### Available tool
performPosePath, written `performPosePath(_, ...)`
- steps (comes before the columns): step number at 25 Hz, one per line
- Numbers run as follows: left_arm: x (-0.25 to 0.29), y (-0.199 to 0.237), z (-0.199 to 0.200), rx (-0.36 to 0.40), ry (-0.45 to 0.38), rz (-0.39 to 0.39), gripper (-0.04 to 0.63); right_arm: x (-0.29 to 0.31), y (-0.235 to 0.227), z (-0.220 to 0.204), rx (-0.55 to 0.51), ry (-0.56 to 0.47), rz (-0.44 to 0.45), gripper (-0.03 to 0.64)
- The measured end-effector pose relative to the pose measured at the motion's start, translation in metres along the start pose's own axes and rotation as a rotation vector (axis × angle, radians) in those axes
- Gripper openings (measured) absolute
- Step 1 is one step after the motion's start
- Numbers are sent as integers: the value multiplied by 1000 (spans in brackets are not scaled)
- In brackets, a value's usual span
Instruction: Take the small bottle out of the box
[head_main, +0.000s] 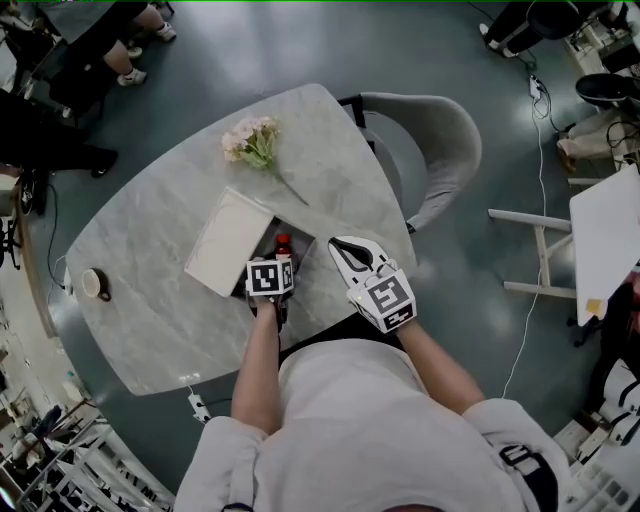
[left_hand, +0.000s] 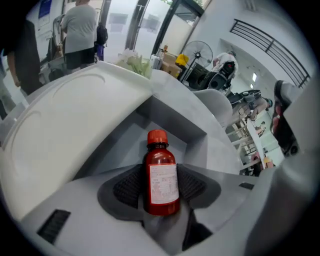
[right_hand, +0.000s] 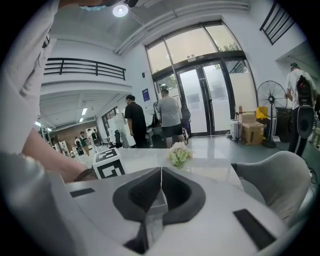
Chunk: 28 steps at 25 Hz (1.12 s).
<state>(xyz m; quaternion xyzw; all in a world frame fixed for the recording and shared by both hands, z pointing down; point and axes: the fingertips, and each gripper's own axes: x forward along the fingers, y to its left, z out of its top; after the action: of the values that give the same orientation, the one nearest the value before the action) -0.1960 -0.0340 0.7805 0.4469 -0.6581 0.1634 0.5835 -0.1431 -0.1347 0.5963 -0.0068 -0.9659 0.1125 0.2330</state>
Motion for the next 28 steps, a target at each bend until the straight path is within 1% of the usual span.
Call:
performPosePath(2,-1,-1,-1,42,4,6,232,-1,0,-2,-7,3,-3,26)
performPosePath(4,-3,1,-2,69,-4,14,230,1,2,-5,-9,8,-2,28)
performPosePath(13,-10,-1,-7,123,-61,24,227,10,18,-13,2,24,28,26)
performPosePath(16,-14,-1,-7,119,-79,15,225,13,23,-14,-9,29,40,27)
performPosePath(21,-20,2,-9,87,-93,0,224,15,30,-16,-18,36,56,27)
performPosePath(28,-35,-2,-2,67,-173,1,222,15,36,-19,-24,44,74,27)
